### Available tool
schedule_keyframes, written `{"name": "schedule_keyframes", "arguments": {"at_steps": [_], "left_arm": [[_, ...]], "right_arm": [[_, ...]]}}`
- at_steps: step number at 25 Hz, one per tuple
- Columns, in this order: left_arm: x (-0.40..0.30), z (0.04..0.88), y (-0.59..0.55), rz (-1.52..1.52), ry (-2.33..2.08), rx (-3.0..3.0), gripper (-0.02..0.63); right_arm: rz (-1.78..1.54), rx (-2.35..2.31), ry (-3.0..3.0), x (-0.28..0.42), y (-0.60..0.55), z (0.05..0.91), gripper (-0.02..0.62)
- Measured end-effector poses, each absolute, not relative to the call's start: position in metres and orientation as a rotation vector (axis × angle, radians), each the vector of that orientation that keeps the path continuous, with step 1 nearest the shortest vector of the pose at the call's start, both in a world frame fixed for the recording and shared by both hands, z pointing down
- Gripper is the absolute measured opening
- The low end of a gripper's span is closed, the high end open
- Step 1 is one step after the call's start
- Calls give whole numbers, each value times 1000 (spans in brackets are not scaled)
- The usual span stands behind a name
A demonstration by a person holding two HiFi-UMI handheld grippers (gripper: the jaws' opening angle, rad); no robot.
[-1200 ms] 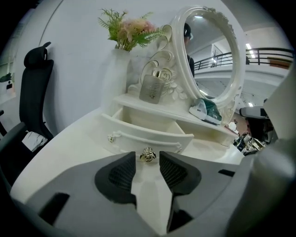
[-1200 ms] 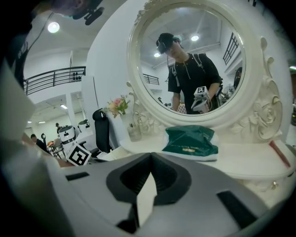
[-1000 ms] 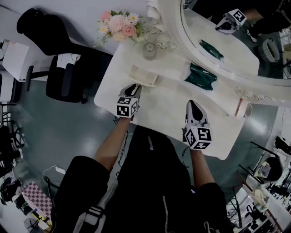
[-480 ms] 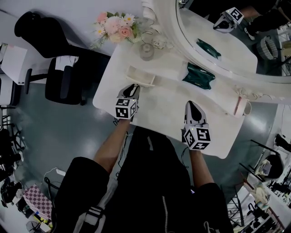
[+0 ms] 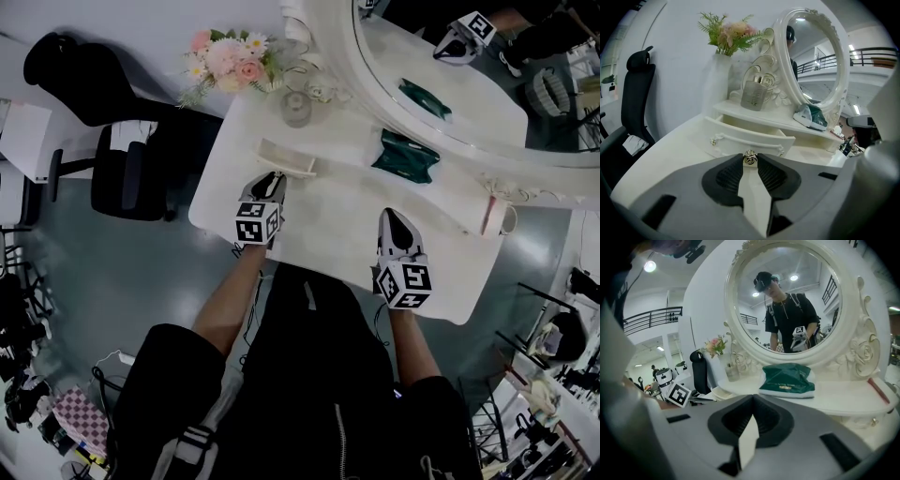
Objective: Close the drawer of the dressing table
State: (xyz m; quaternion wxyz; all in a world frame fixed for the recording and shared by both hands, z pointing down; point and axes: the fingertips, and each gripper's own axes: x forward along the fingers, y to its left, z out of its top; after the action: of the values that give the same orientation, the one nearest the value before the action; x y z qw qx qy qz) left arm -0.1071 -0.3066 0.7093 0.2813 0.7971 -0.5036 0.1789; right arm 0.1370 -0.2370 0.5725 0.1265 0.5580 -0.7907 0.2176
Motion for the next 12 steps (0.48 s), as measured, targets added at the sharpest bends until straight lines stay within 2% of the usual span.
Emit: {"name": "schedule_keyframes", "arguments": {"at_steps": [12], "left_arm": [[-102, 713, -322, 495, -1329, 2141, 98]], "right_arm": [[638, 1658, -2283, 146, -244, 571, 3]]}}
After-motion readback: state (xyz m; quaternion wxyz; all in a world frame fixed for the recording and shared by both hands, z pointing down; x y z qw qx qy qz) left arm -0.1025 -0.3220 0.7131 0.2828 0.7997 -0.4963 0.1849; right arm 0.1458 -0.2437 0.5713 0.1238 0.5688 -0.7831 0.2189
